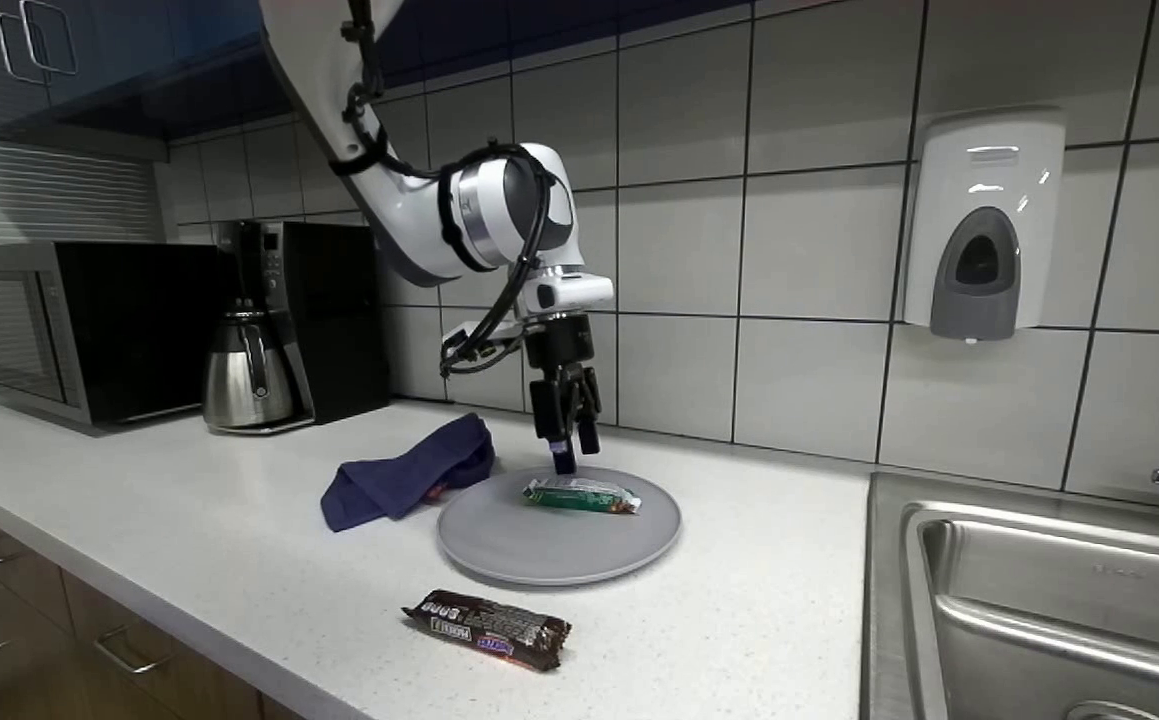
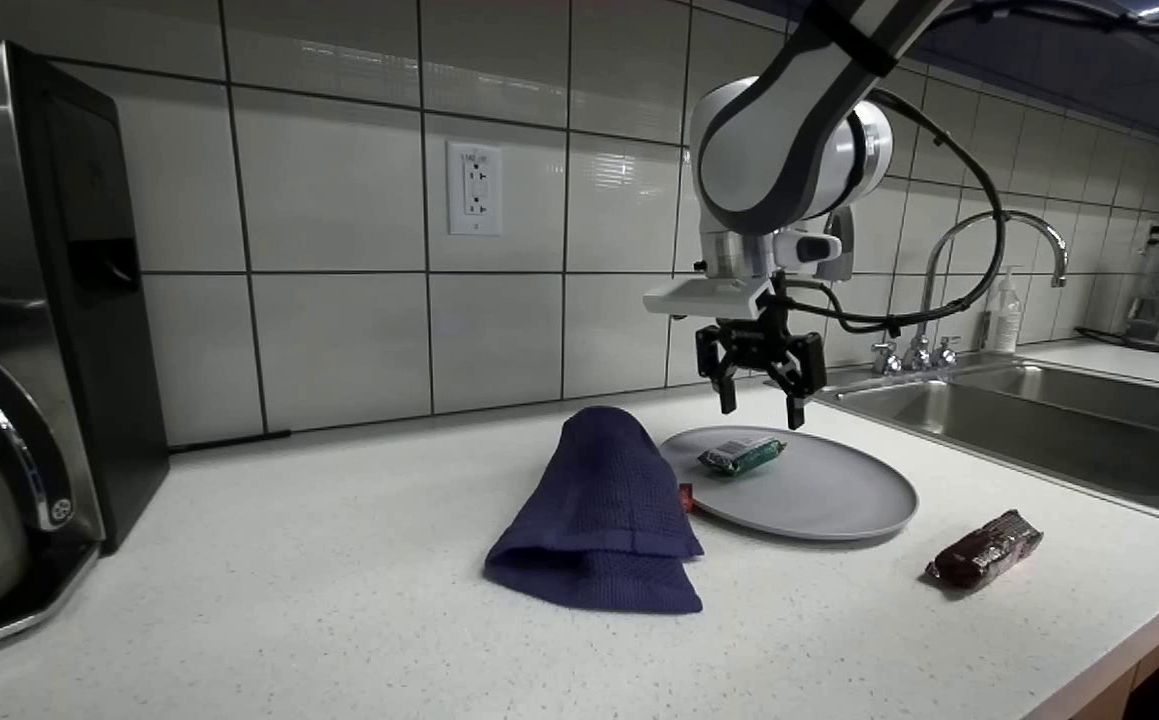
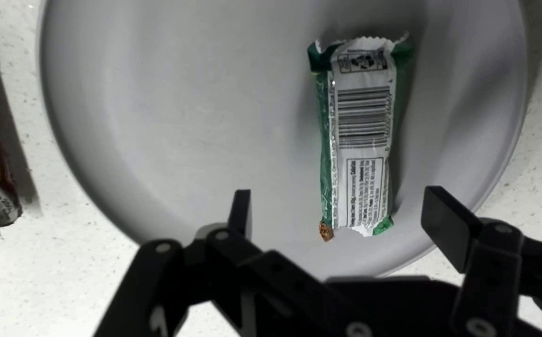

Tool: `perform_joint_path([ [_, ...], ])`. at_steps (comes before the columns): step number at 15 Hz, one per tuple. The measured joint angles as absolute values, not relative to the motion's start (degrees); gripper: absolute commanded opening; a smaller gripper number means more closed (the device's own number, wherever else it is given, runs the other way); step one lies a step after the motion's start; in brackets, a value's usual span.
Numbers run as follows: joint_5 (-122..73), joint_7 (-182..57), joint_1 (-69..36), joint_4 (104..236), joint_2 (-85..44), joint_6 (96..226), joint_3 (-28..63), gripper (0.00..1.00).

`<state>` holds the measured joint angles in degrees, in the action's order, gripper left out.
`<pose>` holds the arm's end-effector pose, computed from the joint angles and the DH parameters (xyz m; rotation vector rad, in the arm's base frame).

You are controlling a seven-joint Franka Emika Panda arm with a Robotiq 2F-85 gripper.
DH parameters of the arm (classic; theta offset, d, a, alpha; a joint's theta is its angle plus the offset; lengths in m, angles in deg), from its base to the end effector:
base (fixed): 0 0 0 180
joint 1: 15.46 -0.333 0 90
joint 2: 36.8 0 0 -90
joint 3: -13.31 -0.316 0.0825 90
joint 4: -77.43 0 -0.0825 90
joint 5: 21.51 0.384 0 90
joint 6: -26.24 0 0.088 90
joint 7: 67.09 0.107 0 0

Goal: Move the towel to the counter, then place the snacks onto it

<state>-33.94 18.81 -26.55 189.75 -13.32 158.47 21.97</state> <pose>0.6098 0.0249 0.2632 2.3446 -1.7733 0.1579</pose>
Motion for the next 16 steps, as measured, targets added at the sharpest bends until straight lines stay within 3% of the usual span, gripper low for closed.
perform_joint_path([
  [16, -42.4, 36.9, -27.1, 209.3, -29.0, 158.5, 17.7, 1.00],
])
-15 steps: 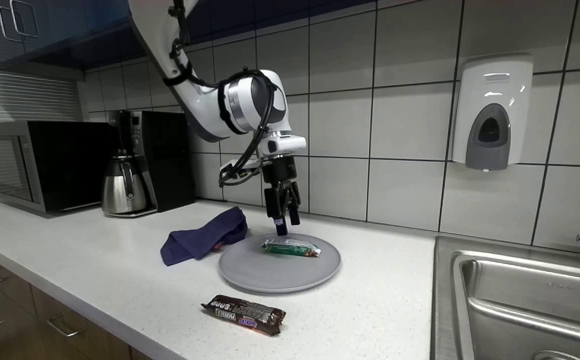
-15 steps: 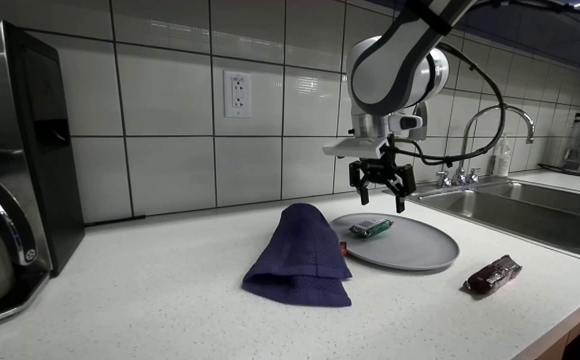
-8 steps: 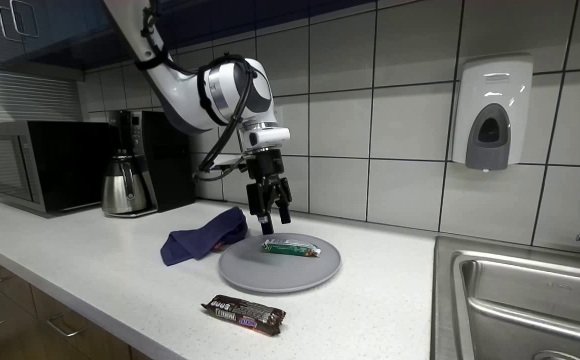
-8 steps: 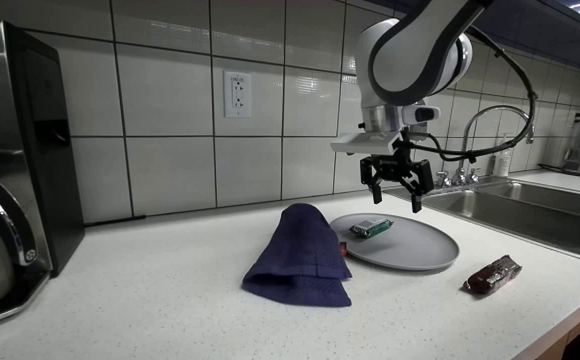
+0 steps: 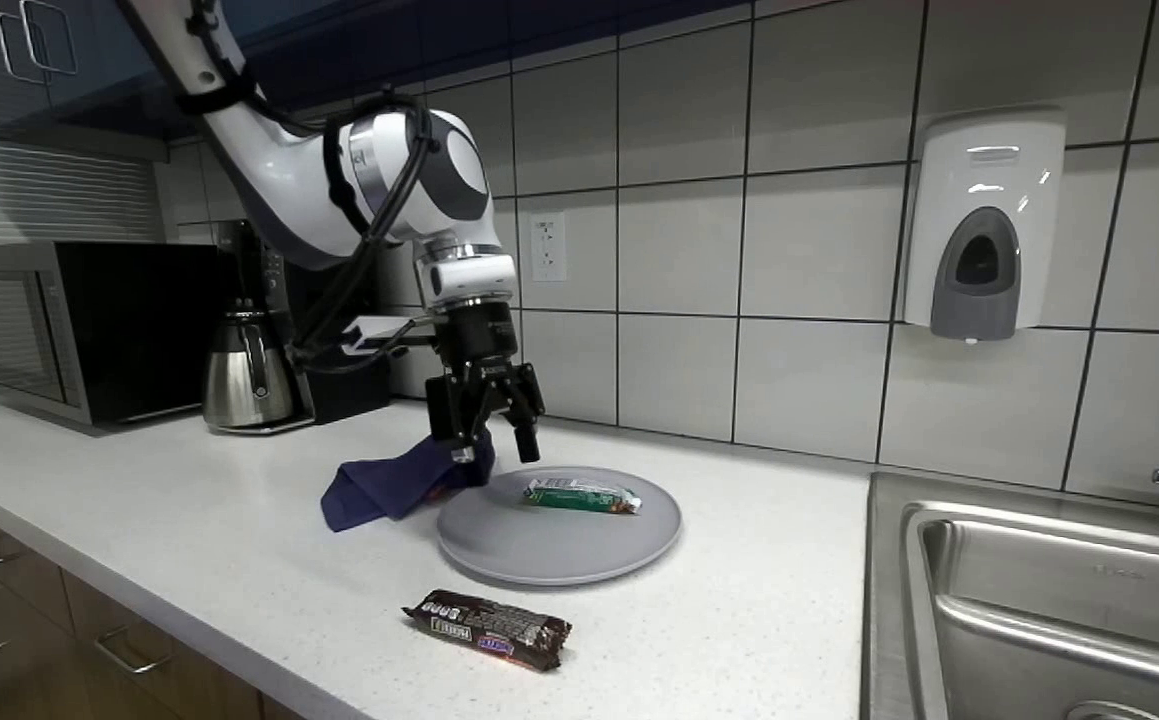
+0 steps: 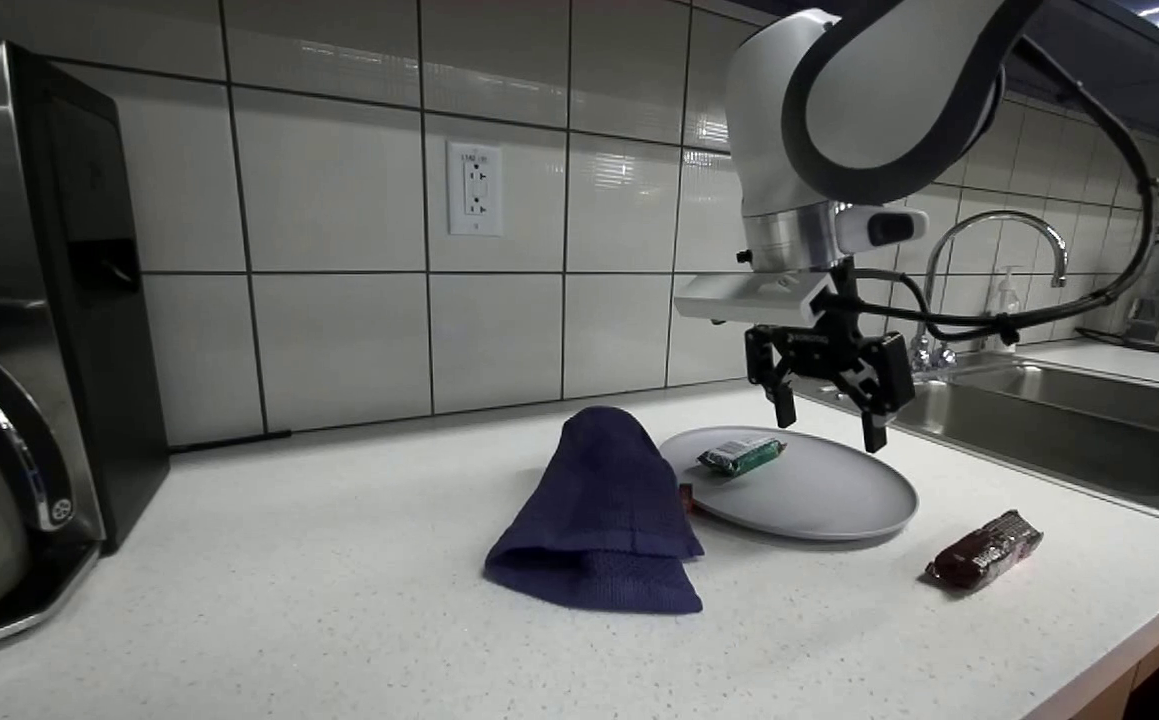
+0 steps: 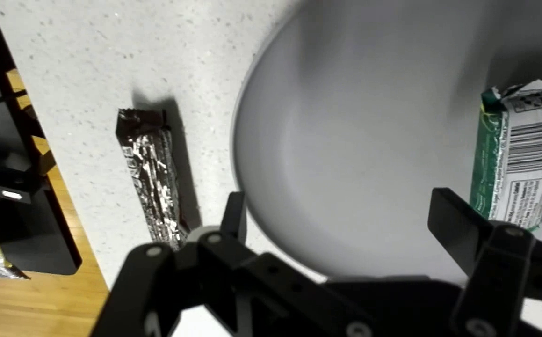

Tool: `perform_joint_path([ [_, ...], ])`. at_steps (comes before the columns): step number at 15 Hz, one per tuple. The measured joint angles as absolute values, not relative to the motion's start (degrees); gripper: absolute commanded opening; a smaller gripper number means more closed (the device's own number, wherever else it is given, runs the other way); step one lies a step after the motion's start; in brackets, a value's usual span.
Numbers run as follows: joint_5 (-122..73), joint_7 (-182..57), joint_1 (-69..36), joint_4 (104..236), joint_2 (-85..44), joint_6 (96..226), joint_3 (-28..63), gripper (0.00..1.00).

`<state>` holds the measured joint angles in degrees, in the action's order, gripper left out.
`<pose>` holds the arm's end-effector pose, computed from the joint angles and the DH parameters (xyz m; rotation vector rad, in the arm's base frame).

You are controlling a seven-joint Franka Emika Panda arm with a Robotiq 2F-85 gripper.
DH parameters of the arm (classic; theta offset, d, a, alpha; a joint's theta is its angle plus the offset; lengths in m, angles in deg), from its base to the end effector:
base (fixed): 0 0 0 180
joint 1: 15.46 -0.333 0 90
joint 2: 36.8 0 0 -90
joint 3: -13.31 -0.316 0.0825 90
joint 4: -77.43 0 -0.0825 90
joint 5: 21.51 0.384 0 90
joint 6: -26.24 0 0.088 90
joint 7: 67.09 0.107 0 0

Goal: Move the towel to the counter, then place the snacks onto it

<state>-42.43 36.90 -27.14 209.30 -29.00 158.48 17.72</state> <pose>0.5073 0.0573 0.2792 2.1800 -1.8804 0.2102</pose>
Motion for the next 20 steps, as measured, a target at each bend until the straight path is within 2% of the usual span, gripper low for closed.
perform_joint_path([
  [11, -42.5, 38.2, -22.7, 220.1, -38.2, 158.8, 17.4, 1.00],
  [20, -42.5, 34.5, -17.8, 227.2, -41.0, 163.0, 17.4, 1.00],
])
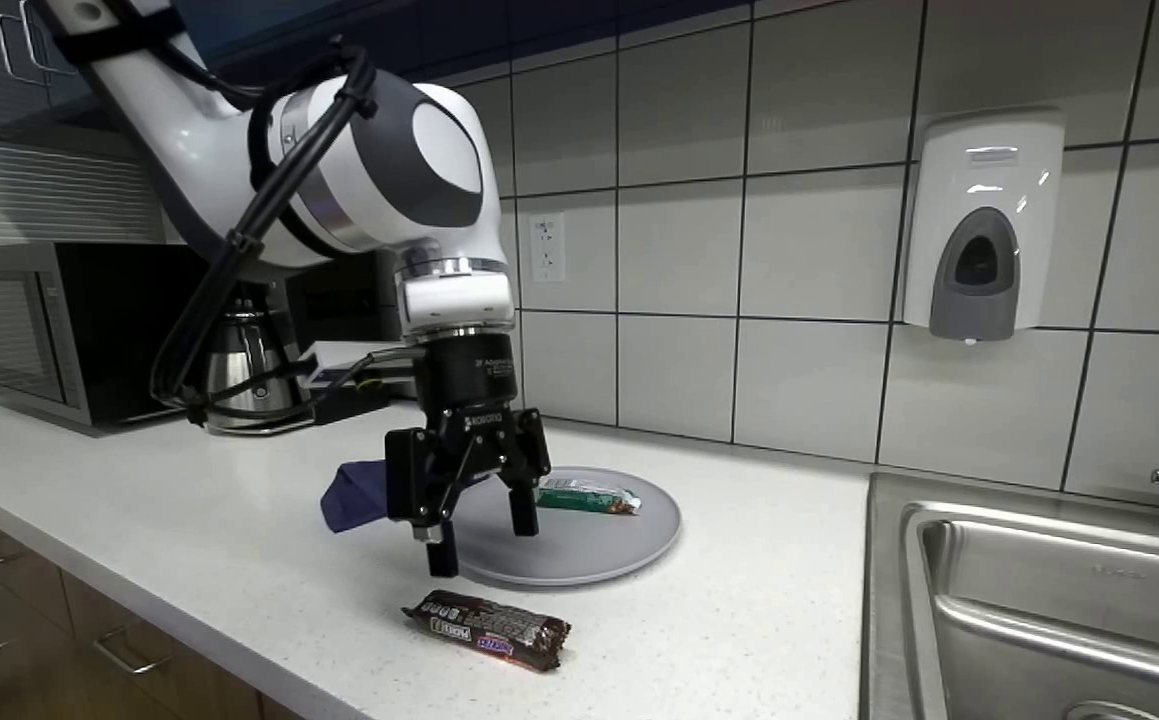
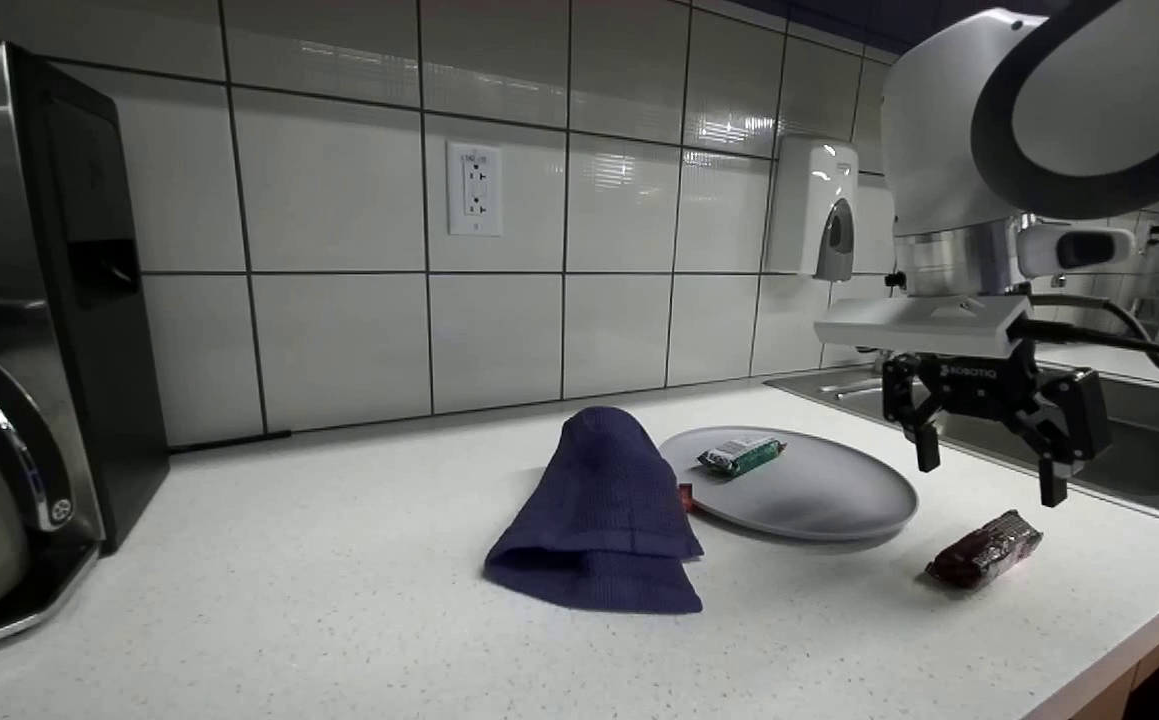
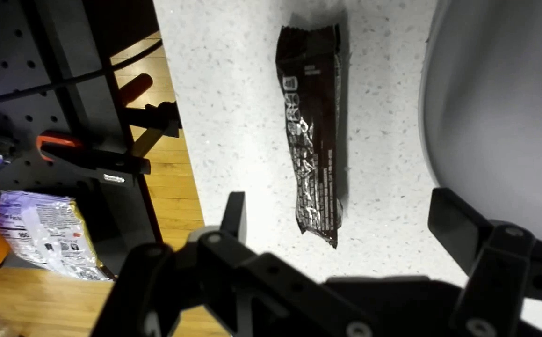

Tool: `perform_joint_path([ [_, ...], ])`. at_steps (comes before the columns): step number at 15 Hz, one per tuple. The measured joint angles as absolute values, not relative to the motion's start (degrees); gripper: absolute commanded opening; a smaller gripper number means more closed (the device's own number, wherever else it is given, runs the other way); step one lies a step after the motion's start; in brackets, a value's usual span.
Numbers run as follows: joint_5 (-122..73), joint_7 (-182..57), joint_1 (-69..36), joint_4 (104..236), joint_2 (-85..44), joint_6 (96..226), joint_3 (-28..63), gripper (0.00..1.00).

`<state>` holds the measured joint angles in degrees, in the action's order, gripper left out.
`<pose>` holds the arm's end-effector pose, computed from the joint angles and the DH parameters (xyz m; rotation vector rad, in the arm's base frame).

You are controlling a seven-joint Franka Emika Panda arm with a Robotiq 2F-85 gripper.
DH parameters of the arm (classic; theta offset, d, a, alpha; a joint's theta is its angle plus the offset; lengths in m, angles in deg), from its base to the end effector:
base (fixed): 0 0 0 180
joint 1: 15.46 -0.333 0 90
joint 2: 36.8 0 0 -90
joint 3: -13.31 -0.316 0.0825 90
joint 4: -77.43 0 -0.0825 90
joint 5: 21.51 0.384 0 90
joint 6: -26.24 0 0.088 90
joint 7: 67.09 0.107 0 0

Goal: Move the towel to the counter, then place the snacks onto it

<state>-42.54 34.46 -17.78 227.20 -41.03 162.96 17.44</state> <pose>0.4150 -0.0160 0.2653 2.0915 -1.9791 0.1076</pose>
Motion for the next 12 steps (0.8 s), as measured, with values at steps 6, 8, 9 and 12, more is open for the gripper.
perform_joint_path([
  [6, -42.5, 31.5, -16.0, 231.1, -42.5, 165.4, 17.4, 1.00],
  [8, -42.5, 30.9, -15.6, 232.0, -42.7, 165.7, 17.4, 1.00],
  [9, -42.5, 30.6, -15.4, 232.3, -42.7, 165.8, 17.4, 1.00],
  [12, -42.5, 30.1, -14.9, 233.1, -42.7, 166.0, 17.4, 1.00],
])
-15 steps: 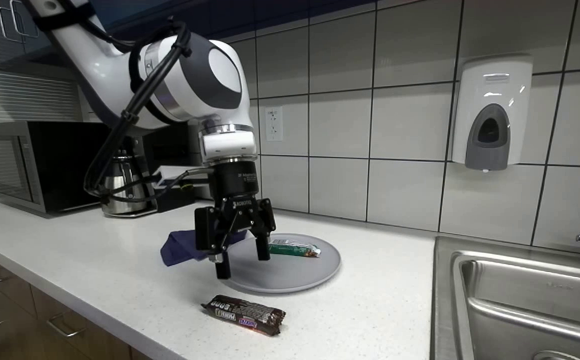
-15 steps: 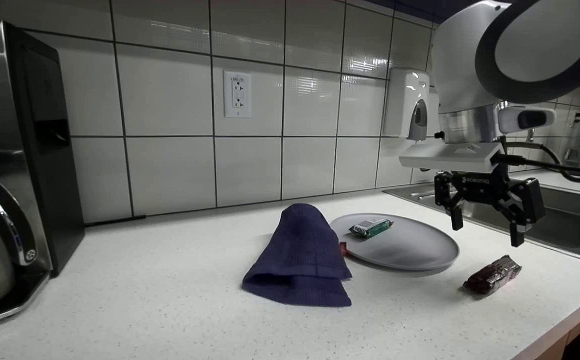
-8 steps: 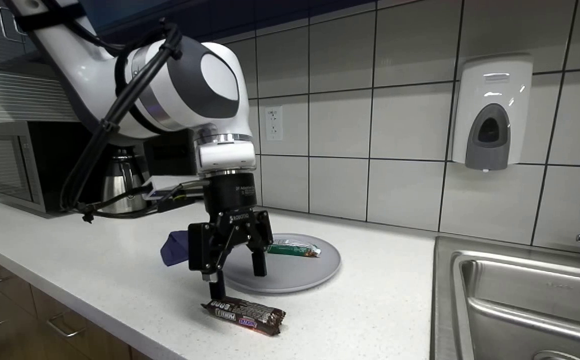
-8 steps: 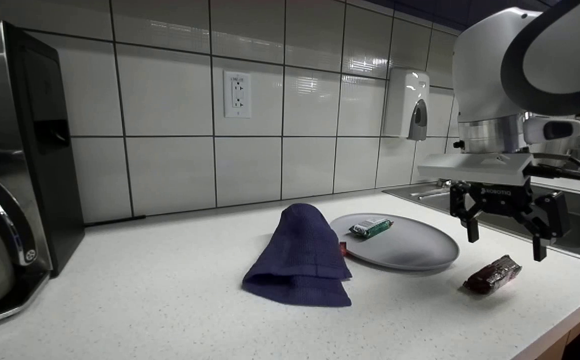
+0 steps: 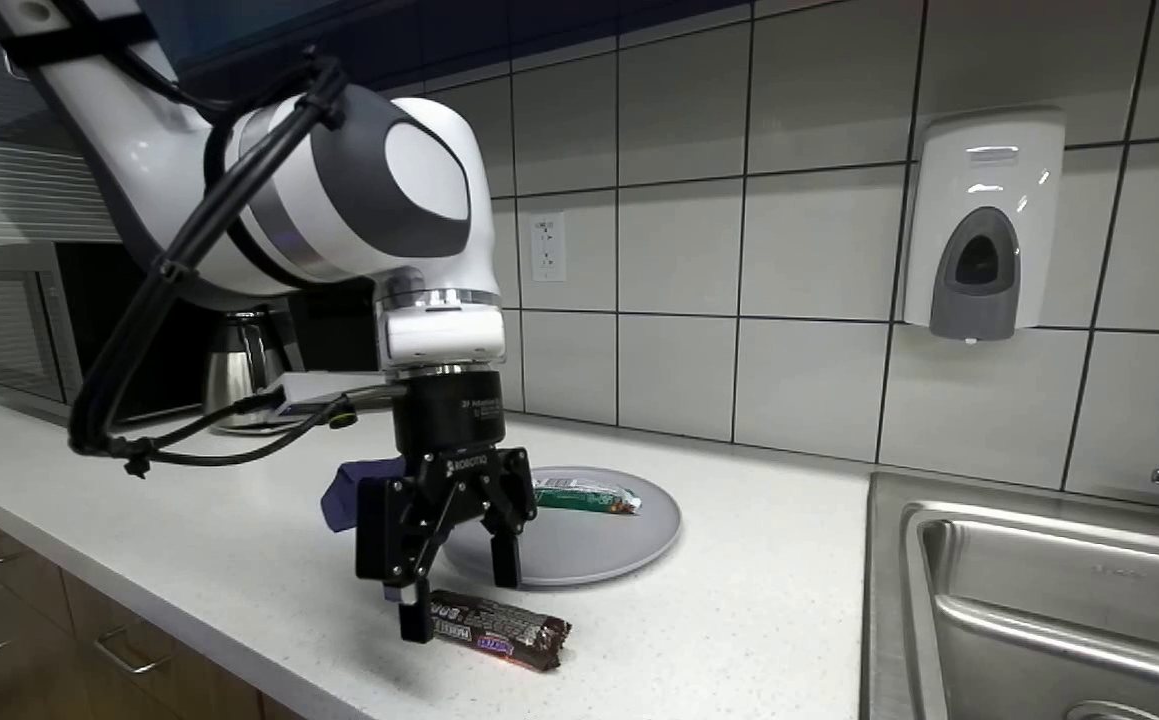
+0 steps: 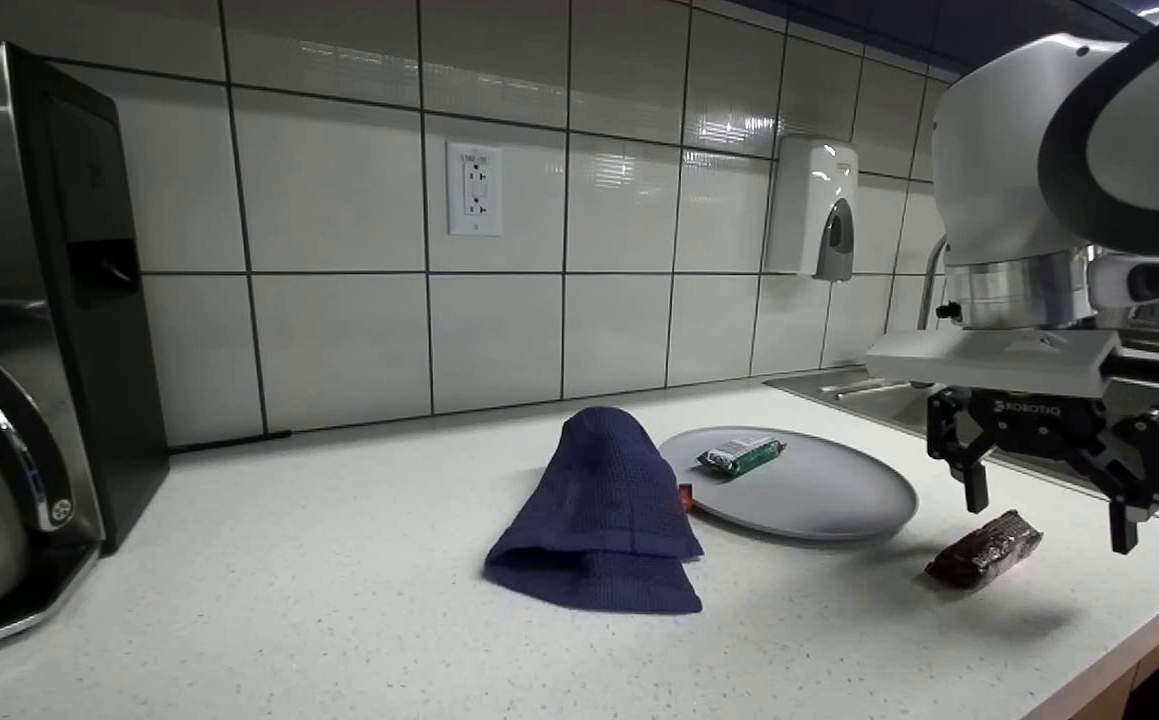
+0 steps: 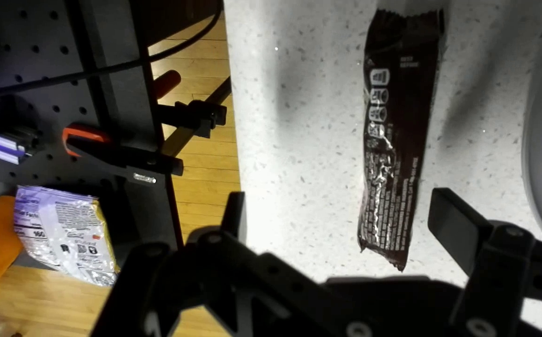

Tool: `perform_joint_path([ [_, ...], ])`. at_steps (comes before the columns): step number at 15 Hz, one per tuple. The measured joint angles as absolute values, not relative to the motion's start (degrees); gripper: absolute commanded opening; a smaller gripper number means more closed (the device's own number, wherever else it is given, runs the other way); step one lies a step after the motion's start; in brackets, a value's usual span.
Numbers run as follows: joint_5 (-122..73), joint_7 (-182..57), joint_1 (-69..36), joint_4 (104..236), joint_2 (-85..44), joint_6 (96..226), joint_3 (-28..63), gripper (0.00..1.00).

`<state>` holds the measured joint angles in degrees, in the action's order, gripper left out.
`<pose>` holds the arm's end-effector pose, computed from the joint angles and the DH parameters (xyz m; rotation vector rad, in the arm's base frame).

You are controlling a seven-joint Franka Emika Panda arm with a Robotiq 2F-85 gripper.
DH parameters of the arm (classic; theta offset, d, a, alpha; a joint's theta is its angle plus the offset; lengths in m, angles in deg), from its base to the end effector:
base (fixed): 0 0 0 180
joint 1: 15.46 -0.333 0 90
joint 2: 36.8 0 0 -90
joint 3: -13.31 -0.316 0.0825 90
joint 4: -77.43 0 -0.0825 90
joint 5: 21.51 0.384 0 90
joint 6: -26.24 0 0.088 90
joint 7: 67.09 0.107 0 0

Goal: Move the towel to the counter, then place the snacks onto it

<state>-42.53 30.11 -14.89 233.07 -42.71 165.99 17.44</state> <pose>0.3813 -0.0313 0.2451 2.1287 -1.9354 0.0424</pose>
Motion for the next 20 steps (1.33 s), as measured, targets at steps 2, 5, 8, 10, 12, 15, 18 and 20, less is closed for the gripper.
perform_joint_path([
  [2, -42.5, 29.7, -14.7, 233.4, -42.7, 166.1, 17.4, 1.00],
  [5, -42.5, 29.1, -14.4, 233.7, -42.7, 166.2, 17.4, 1.00],
  [8, -42.5, 28.6, -14.1, 233.8, -42.7, 166.5, 17.4, 1.00],
  [10, -42.5, 28.3, -13.9, 233.8, -42.7, 166.9, 17.4, 1.00],
  [12, -42.5, 28.1, -13.8, 233.8, -42.7, 167.2, 17.4, 1.00],
  [15, -42.5, 28.0, -13.7, 233.8, -42.5, 167.5, 17.4, 1.00],
  [18, -42.5, 27.9, -13.6, 233.8, -42.1, 167.9, 17.5, 1.00],
  [20, -42.5, 27.9, -13.5, 233.8, -41.6, 168.2, 17.5, 1.00],
])
